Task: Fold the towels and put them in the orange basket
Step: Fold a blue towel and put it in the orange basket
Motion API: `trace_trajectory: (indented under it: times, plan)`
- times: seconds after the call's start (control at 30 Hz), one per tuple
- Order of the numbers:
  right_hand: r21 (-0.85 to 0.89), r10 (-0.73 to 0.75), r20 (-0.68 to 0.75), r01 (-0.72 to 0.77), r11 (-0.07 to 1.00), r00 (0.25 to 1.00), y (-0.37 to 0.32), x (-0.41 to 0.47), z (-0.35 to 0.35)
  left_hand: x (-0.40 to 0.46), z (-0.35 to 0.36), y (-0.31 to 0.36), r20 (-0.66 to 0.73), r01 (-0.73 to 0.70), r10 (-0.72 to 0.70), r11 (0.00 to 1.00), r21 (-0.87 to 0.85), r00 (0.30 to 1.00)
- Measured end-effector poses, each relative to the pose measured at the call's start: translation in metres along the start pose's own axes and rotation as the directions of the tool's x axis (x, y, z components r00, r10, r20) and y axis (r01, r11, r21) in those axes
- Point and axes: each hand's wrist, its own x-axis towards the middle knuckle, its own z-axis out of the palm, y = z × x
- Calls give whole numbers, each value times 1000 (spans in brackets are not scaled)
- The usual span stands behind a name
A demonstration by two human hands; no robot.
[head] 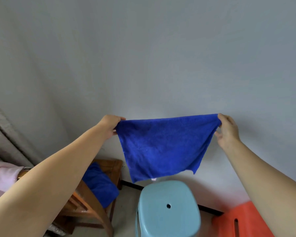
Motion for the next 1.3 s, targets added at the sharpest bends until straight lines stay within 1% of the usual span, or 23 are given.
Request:
trace_trajectory:
  times: [0.07,0.13,0.2,0.27,0.3,0.37,0.43,0.47,0.53,0.63,0.67,0.73,0.8,0.83,0.9,0.97,1.1,1.2,1.3]
  plan:
    - [41,23,4,-23,999,1000,-2,3,-5,-5,2,4,156,69,-61,997,-45,986]
    - [75,34,4,-34,997,999,-3,8,-13,-9,2,8,322,64,-48,997,-38,945]
    - [86,39,-5,-38,996,999,-3,13,-21,-11,-1,10,437,-6,2,1000,7,899]
    - [62,34,-8,-33,998,999,-5,16,-29,-14,0,9,494,-112,29,984,140,869]
    - [49,21,-5,-21,999,1000,-5,17,-32,-15,1,8,489,-185,48,954,236,871]
    - [28,-6,5,6,1000,1000,-6,19,-36,-18,7,3,406,-310,126,850,426,905]
    - [6,-24,22,24,1000,999,-7,20,-37,-16,12,-2,278,-351,232,768,535,932]
    - [-8,-30,34,30,1000,999,-7,21,-38,-13,13,-5,217,-347,272,764,544,938]
    - [-59,-36,61,40,997,998,-5,26,-41,-9,18,-12,111,-321,307,815,482,945]
    - [-123,-25,97,37,992,995,2,36,-46,-3,23,-25,1,-285,300,905,316,954]
    - [-144,-14,102,29,989,995,7,41,-47,1,26,-31,-18,-262,274,937,232,962]
    - [-166,14,103,3,986,995,16,46,-48,8,31,-44,-17,-178,178,984,5,984]
    - [-190,62,95,-43,981,994,29,52,-49,20,39,-61,17,-59,64,974,-220,998]
    - [-189,87,91,-68,980,992,36,54,-49,27,42,-70,30,-19,29,956,-291,999]
    - [-182,125,77,-110,977,989,46,56,-50,38,47,-84,50,25,-6,929,-370,999]
    - [-194,139,40,-129,973,989,54,56,-54,45,49,-95,82,45,-12,910,-412,997]
    - [-236,178,0,-173,956,984,68,42,-71,47,44,-115,230,94,-4,920,-380,973]
    - [-326,225,-34,-224,918,974,80,26,-91,37,35,-137,266,117,-41,954,-275,963]
    - [-393,264,-78,-273,878,961,104,8,-115,29,27,-172,277,172,-129,976,-137,952]
